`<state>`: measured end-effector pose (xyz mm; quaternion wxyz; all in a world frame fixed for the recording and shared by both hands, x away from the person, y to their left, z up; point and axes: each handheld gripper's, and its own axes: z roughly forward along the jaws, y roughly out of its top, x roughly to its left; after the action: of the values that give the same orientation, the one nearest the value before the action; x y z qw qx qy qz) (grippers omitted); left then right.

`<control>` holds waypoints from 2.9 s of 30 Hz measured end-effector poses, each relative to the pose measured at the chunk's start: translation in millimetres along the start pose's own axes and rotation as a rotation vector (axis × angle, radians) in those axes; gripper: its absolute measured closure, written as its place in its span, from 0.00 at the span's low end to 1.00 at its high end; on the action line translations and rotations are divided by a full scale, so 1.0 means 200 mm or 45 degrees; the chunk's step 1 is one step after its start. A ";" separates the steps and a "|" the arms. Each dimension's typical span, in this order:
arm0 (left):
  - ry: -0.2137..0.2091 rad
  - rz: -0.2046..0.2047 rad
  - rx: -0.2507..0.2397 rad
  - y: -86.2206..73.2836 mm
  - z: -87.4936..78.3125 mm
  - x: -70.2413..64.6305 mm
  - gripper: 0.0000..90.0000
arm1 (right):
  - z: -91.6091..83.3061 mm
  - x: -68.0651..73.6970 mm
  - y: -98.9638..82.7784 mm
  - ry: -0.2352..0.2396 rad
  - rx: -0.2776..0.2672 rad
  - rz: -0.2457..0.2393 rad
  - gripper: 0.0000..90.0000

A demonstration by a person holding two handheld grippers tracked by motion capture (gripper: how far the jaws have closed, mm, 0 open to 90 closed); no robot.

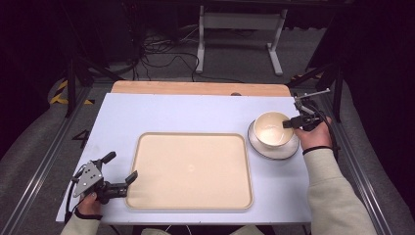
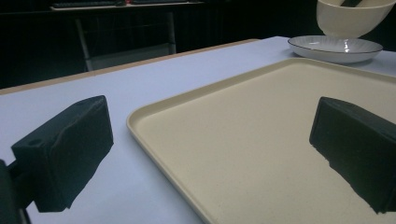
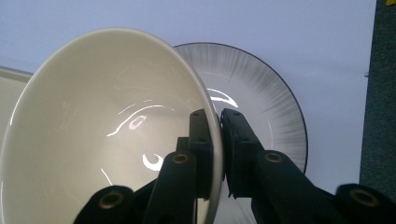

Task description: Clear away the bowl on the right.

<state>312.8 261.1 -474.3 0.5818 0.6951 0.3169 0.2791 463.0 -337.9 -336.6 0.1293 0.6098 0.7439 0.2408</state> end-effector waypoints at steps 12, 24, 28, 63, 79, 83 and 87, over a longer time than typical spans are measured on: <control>-0.001 0.003 0.000 0.00 0.00 0.00 0.00 | -0.07 0.11 -0.02 0.029 -0.031 -0.067 0.92; -0.001 0.001 0.000 0.00 0.00 0.00 0.00 | -0.06 0.27 -0.02 0.115 -0.015 -0.147 0.92; -0.001 0.001 0.000 0.00 0.00 0.00 0.00 | -0.04 0.33 -0.02 0.141 -0.005 -0.175 0.92; 0.000 -0.001 -0.001 0.00 0.00 0.00 0.00 | 0.00 0.72 -0.03 0.317 0.010 -0.366 0.92; -0.002 0.001 -0.001 0.00 0.00 0.00 0.00 | 0.06 0.87 -0.02 0.394 0.026 -0.398 0.92; -0.002 0.000 -0.001 0.00 0.00 0.00 0.00 | 0.08 0.91 -0.03 0.406 0.035 -0.407 0.92; -0.002 0.000 -0.001 0.00 0.00 0.00 0.00 | 0.10 0.94 -0.03 0.419 0.036 -0.407 0.92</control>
<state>312.8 261.1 -474.3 0.5822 0.6952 0.3162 0.2787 425.7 -153.5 -337.2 0.0342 0.4387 0.8454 0.3028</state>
